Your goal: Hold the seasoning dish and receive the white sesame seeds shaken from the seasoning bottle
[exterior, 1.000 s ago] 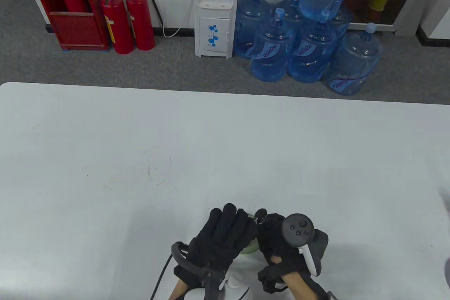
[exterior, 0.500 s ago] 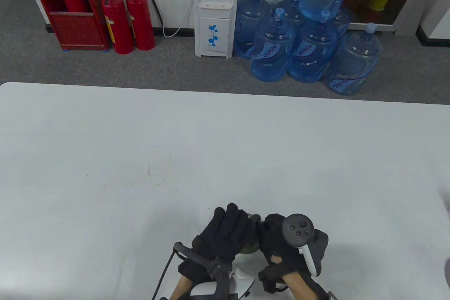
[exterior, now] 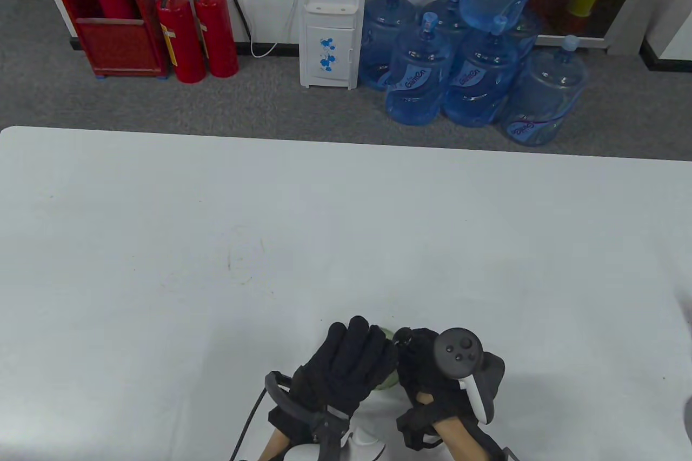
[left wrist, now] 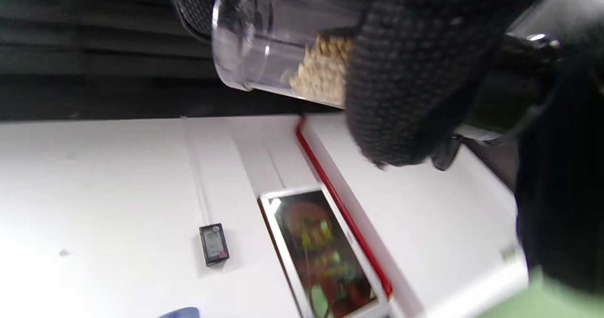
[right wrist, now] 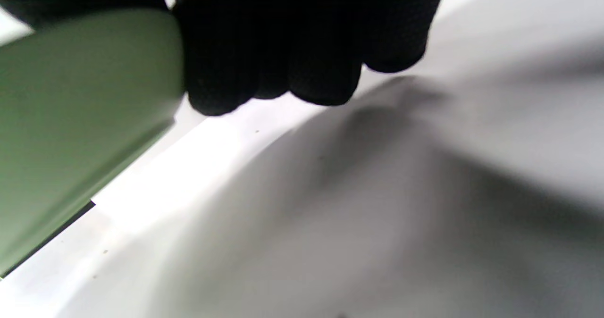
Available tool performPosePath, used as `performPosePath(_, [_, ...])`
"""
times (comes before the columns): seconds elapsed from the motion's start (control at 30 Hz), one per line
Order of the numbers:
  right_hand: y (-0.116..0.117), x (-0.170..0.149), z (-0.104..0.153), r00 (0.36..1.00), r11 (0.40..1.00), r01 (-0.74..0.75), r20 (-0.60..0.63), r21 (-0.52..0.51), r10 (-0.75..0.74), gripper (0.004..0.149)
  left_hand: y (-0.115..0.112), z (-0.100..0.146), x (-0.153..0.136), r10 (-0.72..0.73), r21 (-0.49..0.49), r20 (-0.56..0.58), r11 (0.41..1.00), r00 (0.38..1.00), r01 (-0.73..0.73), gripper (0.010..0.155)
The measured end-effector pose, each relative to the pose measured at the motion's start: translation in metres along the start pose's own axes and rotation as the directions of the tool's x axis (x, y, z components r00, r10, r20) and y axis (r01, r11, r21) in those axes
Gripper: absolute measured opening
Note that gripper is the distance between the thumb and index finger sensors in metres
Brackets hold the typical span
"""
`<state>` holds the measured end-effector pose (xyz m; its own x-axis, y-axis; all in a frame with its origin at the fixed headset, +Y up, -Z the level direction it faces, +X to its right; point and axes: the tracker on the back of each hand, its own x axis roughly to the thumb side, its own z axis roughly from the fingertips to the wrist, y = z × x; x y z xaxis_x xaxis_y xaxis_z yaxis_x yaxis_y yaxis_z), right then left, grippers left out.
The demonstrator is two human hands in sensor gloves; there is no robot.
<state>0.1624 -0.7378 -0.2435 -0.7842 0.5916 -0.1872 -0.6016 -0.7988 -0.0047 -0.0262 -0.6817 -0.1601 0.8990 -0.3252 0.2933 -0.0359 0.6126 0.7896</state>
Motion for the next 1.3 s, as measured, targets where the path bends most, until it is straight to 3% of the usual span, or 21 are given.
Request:
performPosePath(0.07, [0.001,-0.001,0.0,1.0,0.999,-0.029,0.006,-0.012,0.029,0.041,-0.022,0.003,0.006,-0.107,-0.189,0.054,0.975,0.993,0.115,0.068])
performPosePath(0.13, [0.001,-0.002,0.0,1.0,1.0,-0.015,-0.008,-0.005,0.015,0.041,-0.012,0.004,0.003,-0.128,-0.078,0.105,0.988,0.986,0.137,0.067])
performPosePath(0.2, [-0.001,-0.001,0.0,1.0,1.0,0.011,-0.006,-0.002,-0.011,0.041,0.001,0.001,-0.004,-0.014,0.009,-0.013,1.0,1.0,0.015,0.068])
performPosePath(0.23, [-0.002,0.0,0.0,1.0,1.0,0.0,0.003,-0.009,0.0,0.041,-0.006,0.0,-0.002,-0.012,-0.043,-0.014,0.999,1.0,0.012,0.068])
performPosePath(0.3, [0.001,-0.002,-0.001,1.0,0.999,-0.028,0.0,-0.015,0.028,0.041,-0.023,0.006,0.002,-0.149,-0.192,0.08,0.968,0.986,0.162,0.067])
performPosePath(0.33, [0.001,-0.002,0.0,1.0,1.0,-0.021,-0.006,-0.008,0.021,0.041,-0.016,0.005,0.001,-0.135,-0.096,0.103,0.985,0.985,0.145,0.067])
performPosePath(0.4, [0.0,-0.001,0.0,1.0,1.0,0.007,-0.005,0.002,-0.007,0.041,0.002,0.002,-0.006,-0.029,0.016,-0.013,0.999,0.999,0.029,0.068])
performPosePath(0.43, [-0.001,0.001,0.0,1.0,1.0,0.0,0.005,-0.002,0.0,0.041,-0.004,-0.001,-0.004,0.003,-0.025,-0.027,1.0,1.0,-0.003,0.068])
performPosePath(0.5, [0.001,0.0,0.001,1.0,0.999,-0.03,0.007,-0.011,0.03,0.041,-0.024,0.005,0.003,-0.138,-0.222,0.052,0.964,0.989,0.146,0.067])
performPosePath(0.57, [0.001,-0.001,0.001,1.0,1.0,-0.013,-0.002,-0.001,0.013,0.041,-0.013,0.003,0.002,-0.138,-0.082,0.099,0.986,0.985,0.146,0.067])
performPosePath(0.6, [0.0,0.0,0.002,1.0,1.0,0.009,-0.002,0.002,-0.009,0.041,-0.002,0.002,-0.003,-0.084,-0.012,0.02,0.996,0.996,0.084,0.068])
performPosePath(0.63, [-0.001,0.001,0.002,1.0,1.0,0.012,0.001,-0.001,-0.012,0.041,-0.002,0.001,-0.003,-0.035,-0.005,-0.005,0.999,0.999,0.035,0.068])
performPosePath(0.7, [-0.001,0.001,0.001,1.0,1.0,-0.014,0.01,-0.016,0.014,0.041,-0.022,0.002,0.003,-0.096,-0.184,0.04,0.978,0.995,0.102,0.067])
performPosePath(0.73, [0.0,-0.001,0.001,1.0,1.0,-0.026,0.004,-0.016,0.026,0.041,-0.028,0.007,0.004,-0.157,-0.209,0.102,0.962,0.982,0.176,0.067])
performPosePath(0.77, [0.0,-0.001,0.0,1.0,1.0,-0.018,-0.003,-0.011,0.018,0.041,-0.025,0.005,0.002,-0.164,-0.165,0.11,0.97,0.98,0.181,0.067])
performPosePath(0.9, [-0.005,-0.001,-0.002,1.0,1.0,-0.002,-0.004,-0.014,0.002,0.041,-0.02,0.001,-0.02,0.103,-0.176,-0.214,0.974,0.971,-0.143,0.067])
performPosePath(1.0, [-0.009,-0.009,-0.005,0.999,1.0,0.019,-0.037,0.002,-0.019,0.041,-0.031,0.004,-0.043,0.249,-0.214,-0.411,0.909,0.877,-0.358,0.068])
performPosePath(1.07, [-0.015,-0.014,-0.008,0.996,0.998,0.059,-0.062,0.011,-0.058,0.041,-0.041,0.01,-0.062,0.347,-0.2,-0.553,0.827,0.757,-0.525,0.069])
performPosePath(1.2, [-0.028,-0.028,-0.015,0.984,0.992,0.125,-0.125,-0.03,-0.128,0.041,-0.058,0.029,-0.102,0.466,-0.011,-0.777,0.663,0.423,-0.749,0.07])
performPosePath(1.27, [-0.033,-0.036,-0.019,0.976,0.988,0.146,-0.155,-0.042,-0.15,0.041,-0.068,0.041,-0.117,0.459,0.063,-0.843,0.602,0.28,-0.796,0.071])
performPosePath(1.3, [-0.034,-0.037,-0.02,0.974,0.988,0.15,-0.162,-0.046,-0.155,0.041,-0.07,0.044,-0.121,0.448,0.077,-0.858,0.594,0.25,-0.801,0.071])
